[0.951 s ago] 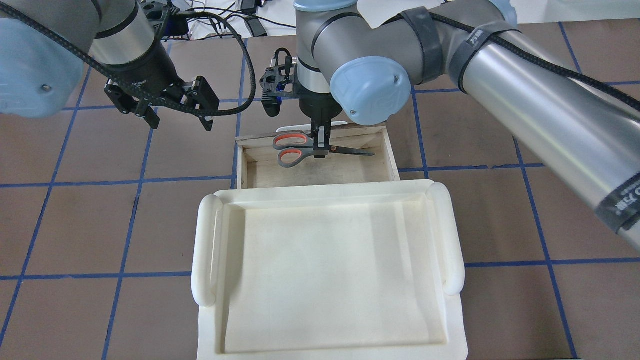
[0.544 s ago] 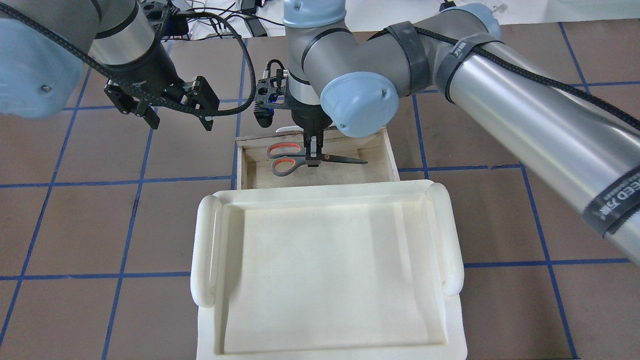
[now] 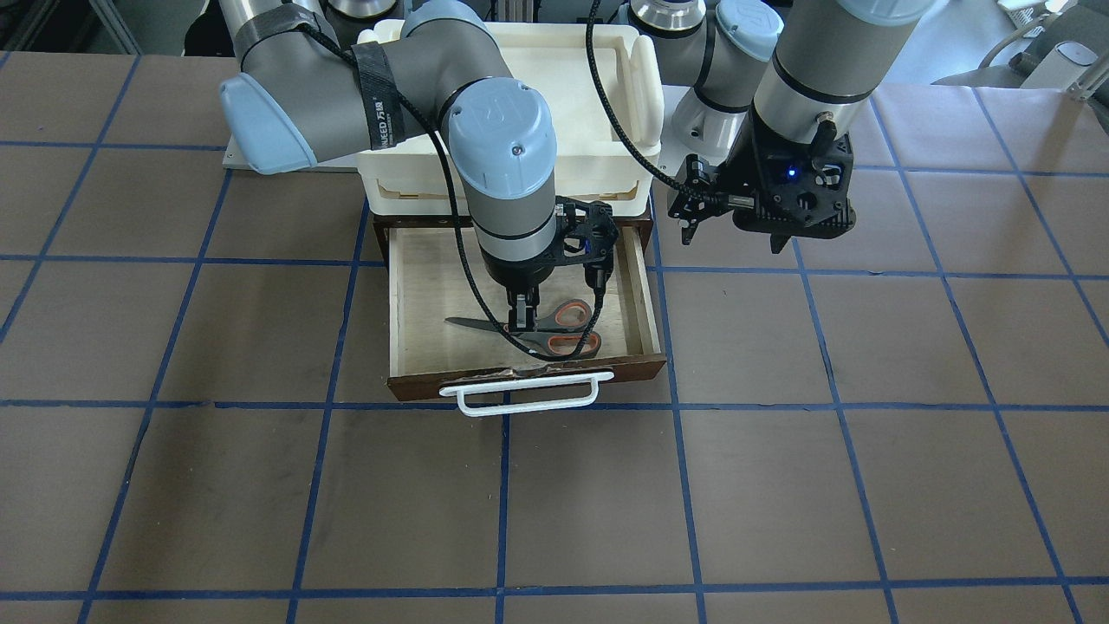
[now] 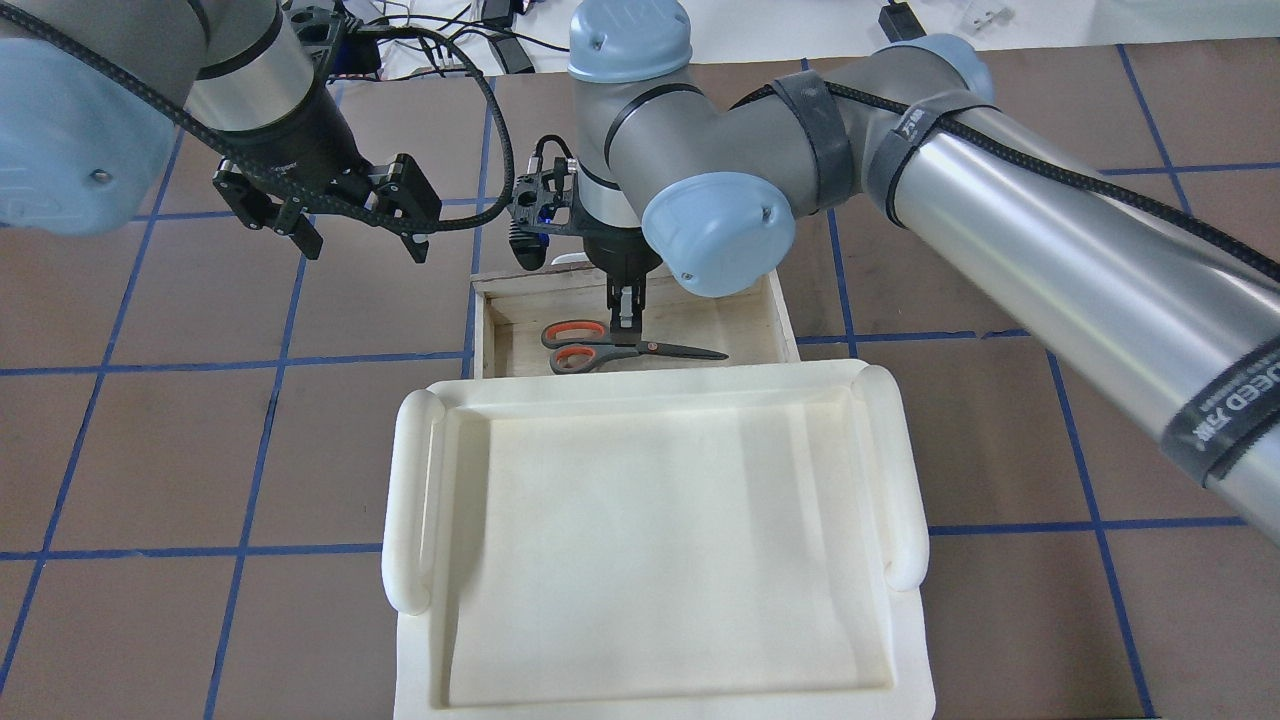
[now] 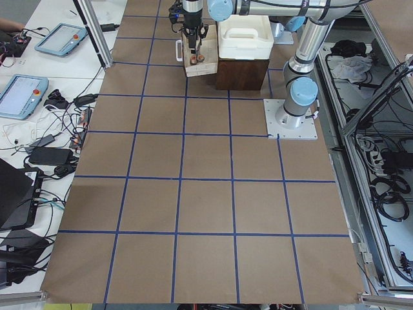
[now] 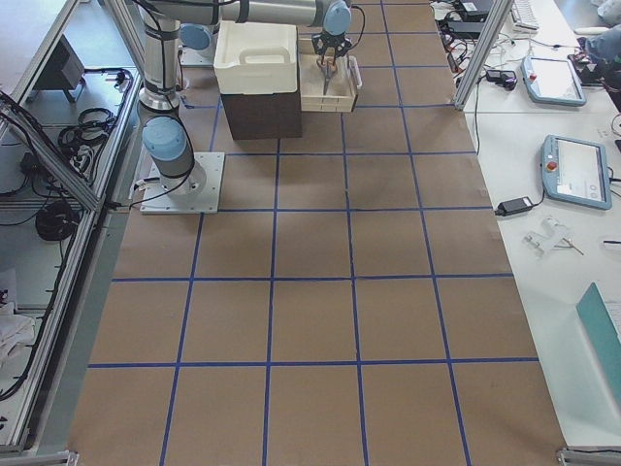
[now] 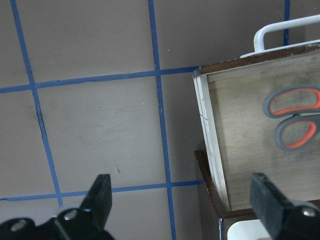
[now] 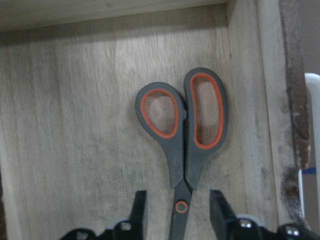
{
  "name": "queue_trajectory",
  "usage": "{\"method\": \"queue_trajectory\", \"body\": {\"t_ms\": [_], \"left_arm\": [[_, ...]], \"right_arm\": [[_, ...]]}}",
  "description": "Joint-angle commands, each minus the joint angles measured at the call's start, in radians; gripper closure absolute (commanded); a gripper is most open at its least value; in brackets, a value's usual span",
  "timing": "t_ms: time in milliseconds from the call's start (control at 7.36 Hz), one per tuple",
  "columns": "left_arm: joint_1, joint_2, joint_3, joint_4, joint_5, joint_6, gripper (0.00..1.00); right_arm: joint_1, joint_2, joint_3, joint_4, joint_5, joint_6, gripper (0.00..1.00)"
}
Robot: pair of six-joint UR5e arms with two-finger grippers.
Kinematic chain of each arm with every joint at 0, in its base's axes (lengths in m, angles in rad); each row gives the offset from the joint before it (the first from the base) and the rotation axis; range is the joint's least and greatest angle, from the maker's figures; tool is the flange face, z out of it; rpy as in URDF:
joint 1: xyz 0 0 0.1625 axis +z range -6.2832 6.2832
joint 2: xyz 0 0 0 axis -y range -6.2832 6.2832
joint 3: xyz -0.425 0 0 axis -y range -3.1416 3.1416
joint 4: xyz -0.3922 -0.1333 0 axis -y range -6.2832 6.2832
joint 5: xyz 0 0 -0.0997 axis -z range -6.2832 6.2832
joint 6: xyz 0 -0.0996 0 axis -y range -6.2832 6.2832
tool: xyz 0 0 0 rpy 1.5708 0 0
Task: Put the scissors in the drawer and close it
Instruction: 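Lower the scissors into the drawer and open the right gripper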
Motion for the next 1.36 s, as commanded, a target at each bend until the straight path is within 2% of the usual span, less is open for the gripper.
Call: {"method": "queue_trajectory", "body": {"t_ms": [0,272,544,816,1087,1223], "left_arm": [[-0.002,0.0,0.0,0.002,0.001,0.0,0.0],[-0.003,-0.016,0.008,0.016,0.0,-0.014,0.0],[-0.005,-0.043,0.023,0.074,-0.007,-0.032,0.0],[-0.006,-0.078,0.072,0.073,-0.008,-0.051,0.0],[-0.061,-0.17,0.159,0.093,-0.025,-0.164,0.0],[-0.104,-0.234,0.175,0.181,-0.025,-0.211,0.0]], "right_arm": [[0.0,-0.002,0.0,0.001,-0.003,0.0,0.01],[0.0,-0.008,0.0,0.001,-0.003,0.001,0.01],[-0.026,-0.087,0.004,0.013,-0.021,0.044,0.01],[-0.11,-0.14,0.004,0.056,-0.023,0.096,0.01],[-0.213,-0.213,0.004,0.189,-0.022,0.252,0.01],[-0.259,-0.224,0.002,0.199,-0.023,0.259,0.01]]}}
